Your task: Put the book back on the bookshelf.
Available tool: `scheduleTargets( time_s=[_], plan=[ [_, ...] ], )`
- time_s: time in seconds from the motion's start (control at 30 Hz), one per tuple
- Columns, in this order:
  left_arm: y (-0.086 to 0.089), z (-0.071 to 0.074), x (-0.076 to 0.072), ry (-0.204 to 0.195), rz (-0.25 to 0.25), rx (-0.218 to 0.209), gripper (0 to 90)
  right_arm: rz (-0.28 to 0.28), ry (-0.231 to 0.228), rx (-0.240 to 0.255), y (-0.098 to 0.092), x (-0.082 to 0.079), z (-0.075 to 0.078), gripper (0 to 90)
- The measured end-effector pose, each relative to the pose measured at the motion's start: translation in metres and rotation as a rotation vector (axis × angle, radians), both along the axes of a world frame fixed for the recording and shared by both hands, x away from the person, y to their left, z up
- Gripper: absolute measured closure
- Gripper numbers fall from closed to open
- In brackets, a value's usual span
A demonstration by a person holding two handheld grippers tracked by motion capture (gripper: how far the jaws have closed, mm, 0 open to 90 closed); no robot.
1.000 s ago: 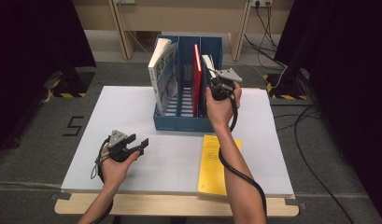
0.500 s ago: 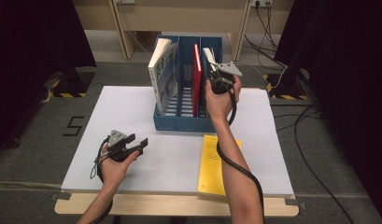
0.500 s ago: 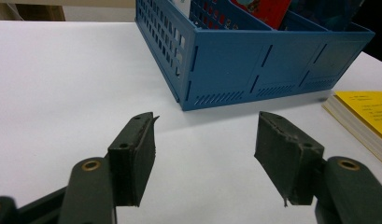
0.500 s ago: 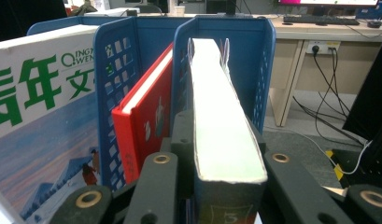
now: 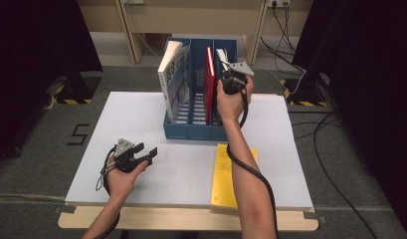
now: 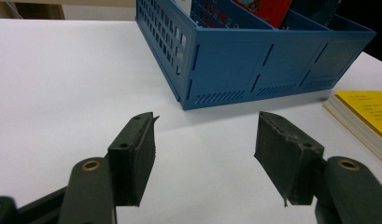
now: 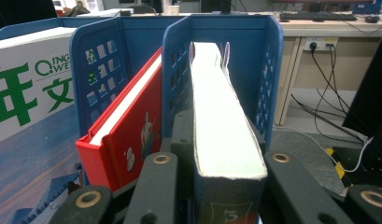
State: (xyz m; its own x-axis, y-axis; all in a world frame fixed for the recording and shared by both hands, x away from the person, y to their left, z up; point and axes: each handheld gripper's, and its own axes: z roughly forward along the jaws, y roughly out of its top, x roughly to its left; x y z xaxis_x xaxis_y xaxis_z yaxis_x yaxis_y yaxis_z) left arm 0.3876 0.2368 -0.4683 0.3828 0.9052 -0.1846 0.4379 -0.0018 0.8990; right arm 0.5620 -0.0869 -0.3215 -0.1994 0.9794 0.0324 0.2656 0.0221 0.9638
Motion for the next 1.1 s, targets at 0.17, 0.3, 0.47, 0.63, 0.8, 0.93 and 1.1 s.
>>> scheduleTargets(
  time_s=[0.17, 0.3, 0.47, 0.63, 0.8, 0.93, 1.1],
  plan=[
    [0.001, 0.001, 0.0, -0.002, 0.001, 0.001, 37.3, 0.003, 0.01, -0.006, 0.003, 0.005, -0.006, 74.8],
    [0.001, 0.0, 0.0, -0.002, 0.001, 0.0, 37.3, 0.008, 0.005, -0.023, 0.005, 0.004, -0.008, 74.7],
    [-0.001, 0.0, 0.0, -0.001, -0.001, 0.002, 37.3, -0.005, 0.008, -0.028, 0.007, 0.002, -0.009, 74.3],
    [-0.002, 0.0, -0.002, 0.001, -0.005, 0.004, 37.3, -0.005, 0.028, -0.04, 0.007, -0.002, -0.009, 73.8],
    [-0.004, 0.001, -0.002, -0.005, -0.009, 0.001, 37.4, -0.003, 0.032, -0.049, 0.008, -0.01, -0.012, 73.4],
    [-0.004, 0.001, -0.003, -0.005, -0.009, 0.002, 37.3, 0.005, 0.027, -0.043, 0.007, -0.013, -0.014, 73.0],
    [-0.002, 0.002, -0.003, -0.002, -0.002, 0.002, 37.3, 0.007, 0.036, -0.039, 0.007, -0.015, -0.014, 72.0]
  ],
)
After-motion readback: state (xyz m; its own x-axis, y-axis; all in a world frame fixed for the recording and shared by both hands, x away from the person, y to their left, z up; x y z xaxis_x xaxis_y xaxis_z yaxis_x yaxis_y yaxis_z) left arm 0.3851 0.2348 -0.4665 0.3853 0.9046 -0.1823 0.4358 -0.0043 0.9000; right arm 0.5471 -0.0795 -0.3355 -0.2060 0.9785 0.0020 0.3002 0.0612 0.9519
